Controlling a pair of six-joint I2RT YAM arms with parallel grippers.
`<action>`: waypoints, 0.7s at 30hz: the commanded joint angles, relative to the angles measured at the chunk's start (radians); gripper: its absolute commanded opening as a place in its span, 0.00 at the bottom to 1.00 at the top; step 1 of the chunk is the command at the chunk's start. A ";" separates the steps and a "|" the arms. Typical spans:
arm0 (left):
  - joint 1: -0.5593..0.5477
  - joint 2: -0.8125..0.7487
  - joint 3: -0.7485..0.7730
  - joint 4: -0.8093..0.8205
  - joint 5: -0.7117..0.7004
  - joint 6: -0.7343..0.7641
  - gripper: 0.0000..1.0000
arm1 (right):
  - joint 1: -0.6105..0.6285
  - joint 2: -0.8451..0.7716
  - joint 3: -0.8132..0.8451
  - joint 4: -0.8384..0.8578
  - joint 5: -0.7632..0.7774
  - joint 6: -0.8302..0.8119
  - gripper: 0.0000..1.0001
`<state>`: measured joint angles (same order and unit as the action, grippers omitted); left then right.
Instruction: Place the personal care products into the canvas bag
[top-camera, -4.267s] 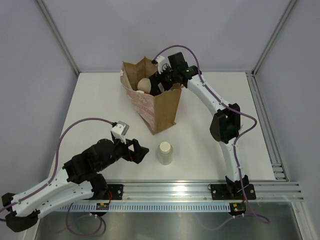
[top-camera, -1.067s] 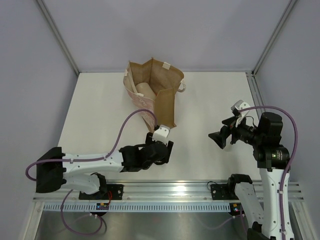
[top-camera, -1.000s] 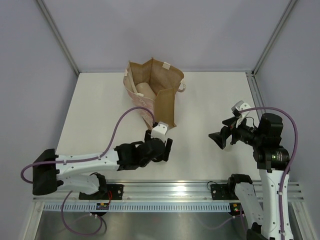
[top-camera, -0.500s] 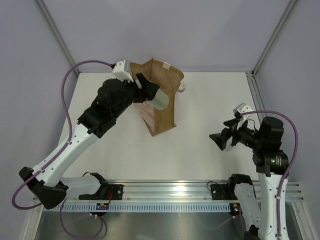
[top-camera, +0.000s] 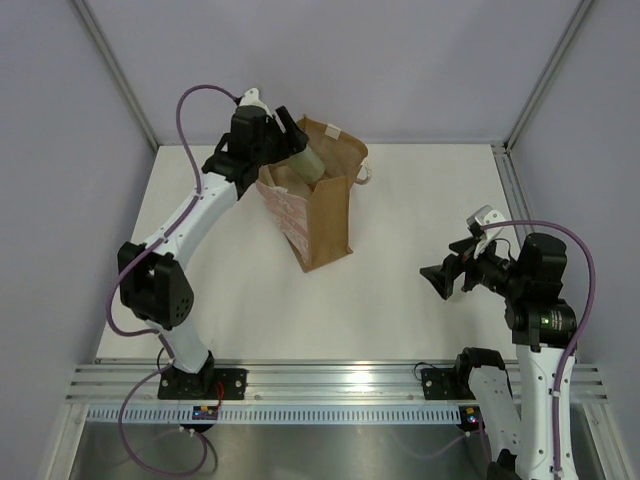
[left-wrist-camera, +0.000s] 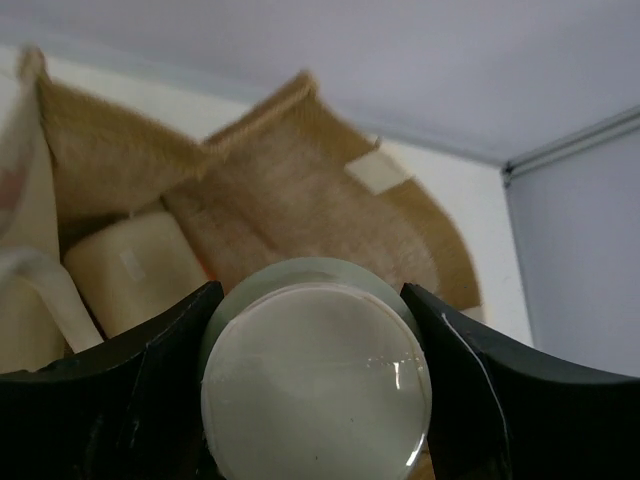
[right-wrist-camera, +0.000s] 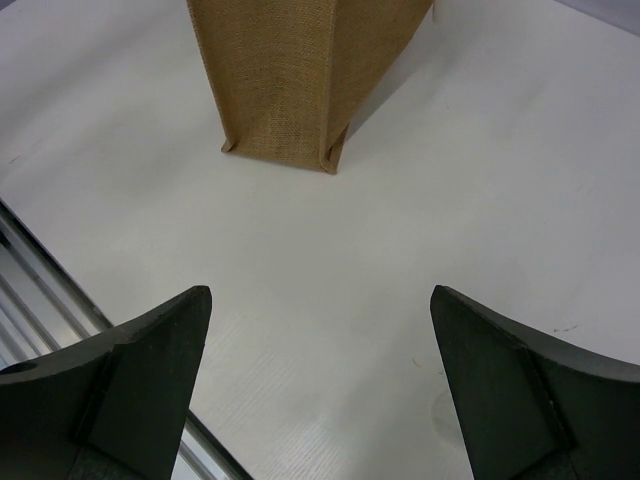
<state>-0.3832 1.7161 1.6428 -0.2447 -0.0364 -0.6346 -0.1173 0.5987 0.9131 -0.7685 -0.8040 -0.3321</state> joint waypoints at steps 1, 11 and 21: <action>-0.013 -0.043 0.046 0.079 0.141 0.003 0.24 | -0.007 0.025 0.052 0.000 0.083 -0.005 0.99; -0.013 -0.119 0.069 -0.025 0.101 0.156 0.99 | -0.005 0.185 0.276 -0.124 0.485 0.146 1.00; -0.013 -0.439 -0.066 -0.062 0.087 0.374 0.99 | -0.007 0.234 0.351 -0.231 0.878 0.415 0.99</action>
<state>-0.3988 1.4162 1.6463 -0.3359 0.0460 -0.3710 -0.1200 0.8173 1.2194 -0.9356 -0.0643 -0.0093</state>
